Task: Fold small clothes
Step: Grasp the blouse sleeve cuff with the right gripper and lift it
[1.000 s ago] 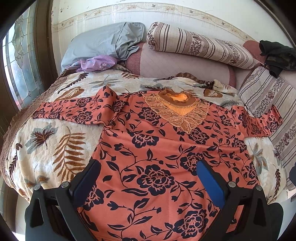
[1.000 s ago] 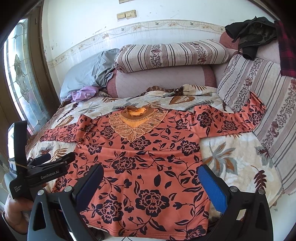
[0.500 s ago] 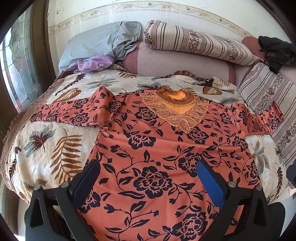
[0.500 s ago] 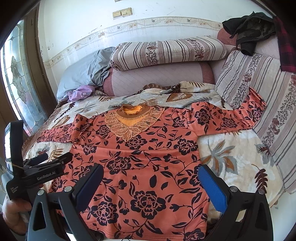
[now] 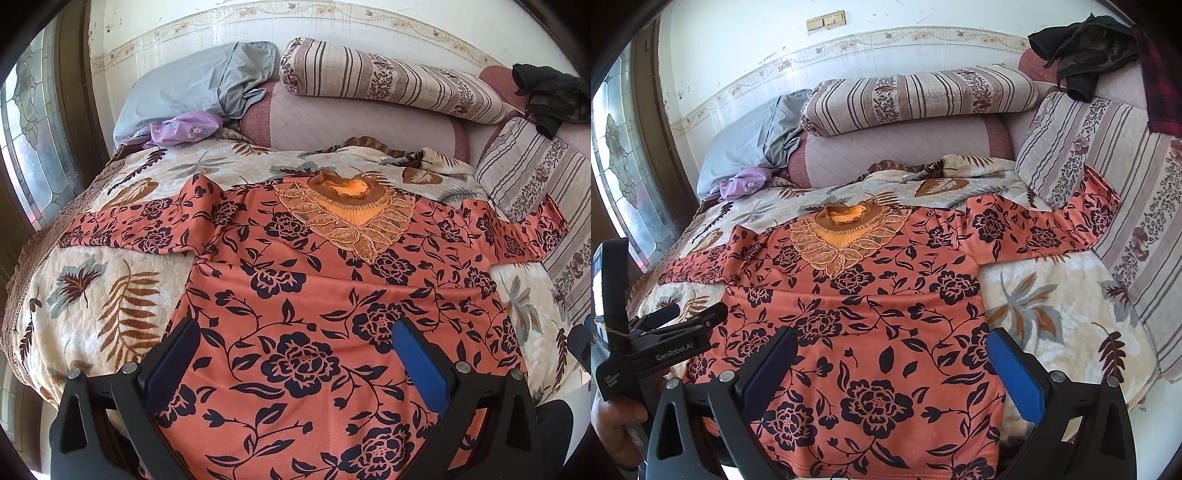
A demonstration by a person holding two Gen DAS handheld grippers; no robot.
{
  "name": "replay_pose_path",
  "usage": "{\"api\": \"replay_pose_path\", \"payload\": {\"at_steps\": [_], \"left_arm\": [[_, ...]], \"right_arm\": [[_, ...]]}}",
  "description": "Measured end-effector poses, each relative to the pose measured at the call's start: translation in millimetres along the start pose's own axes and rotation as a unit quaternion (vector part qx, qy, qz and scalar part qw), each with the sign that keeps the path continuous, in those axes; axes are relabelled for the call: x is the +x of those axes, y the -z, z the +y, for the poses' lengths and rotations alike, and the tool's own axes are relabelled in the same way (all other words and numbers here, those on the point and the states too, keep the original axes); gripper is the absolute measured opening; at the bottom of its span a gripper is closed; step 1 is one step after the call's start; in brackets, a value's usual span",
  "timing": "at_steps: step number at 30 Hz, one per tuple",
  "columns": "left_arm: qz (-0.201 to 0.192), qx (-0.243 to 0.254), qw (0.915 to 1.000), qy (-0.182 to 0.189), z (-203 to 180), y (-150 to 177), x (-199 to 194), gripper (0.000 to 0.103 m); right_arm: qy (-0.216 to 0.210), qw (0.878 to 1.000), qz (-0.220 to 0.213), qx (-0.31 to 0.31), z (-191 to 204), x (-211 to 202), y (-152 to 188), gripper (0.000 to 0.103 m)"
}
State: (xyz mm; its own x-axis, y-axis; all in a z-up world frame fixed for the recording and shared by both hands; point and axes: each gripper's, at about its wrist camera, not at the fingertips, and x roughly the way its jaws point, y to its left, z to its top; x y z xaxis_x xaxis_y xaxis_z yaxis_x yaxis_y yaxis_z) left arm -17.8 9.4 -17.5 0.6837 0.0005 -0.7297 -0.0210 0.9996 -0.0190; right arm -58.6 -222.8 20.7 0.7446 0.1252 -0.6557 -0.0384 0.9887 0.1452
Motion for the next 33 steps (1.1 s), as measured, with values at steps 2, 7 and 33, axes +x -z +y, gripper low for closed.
{"api": "replay_pose_path", "payload": {"at_steps": [2, 7, 33], "left_arm": [[-0.001, 0.002, 1.0000, -0.001, -1.0, -0.2, 0.2, 0.103], [-0.001, 0.006, 1.0000, -0.001, -3.7, -0.8, 1.7, 0.103], [0.042, -0.011, 0.9977, -0.052, 57.5, 21.0, 138.6, 0.103]], "right_arm": [[0.001, 1.000, -0.002, 0.000, -0.9, 0.5, -0.1, 0.103], [0.000, 1.000, -0.005, 0.000, -2.9, 1.7, -0.3, 0.103], [0.344, 0.939, 0.002, 0.004, -322.5, 168.3, -166.1, 0.074]]}}
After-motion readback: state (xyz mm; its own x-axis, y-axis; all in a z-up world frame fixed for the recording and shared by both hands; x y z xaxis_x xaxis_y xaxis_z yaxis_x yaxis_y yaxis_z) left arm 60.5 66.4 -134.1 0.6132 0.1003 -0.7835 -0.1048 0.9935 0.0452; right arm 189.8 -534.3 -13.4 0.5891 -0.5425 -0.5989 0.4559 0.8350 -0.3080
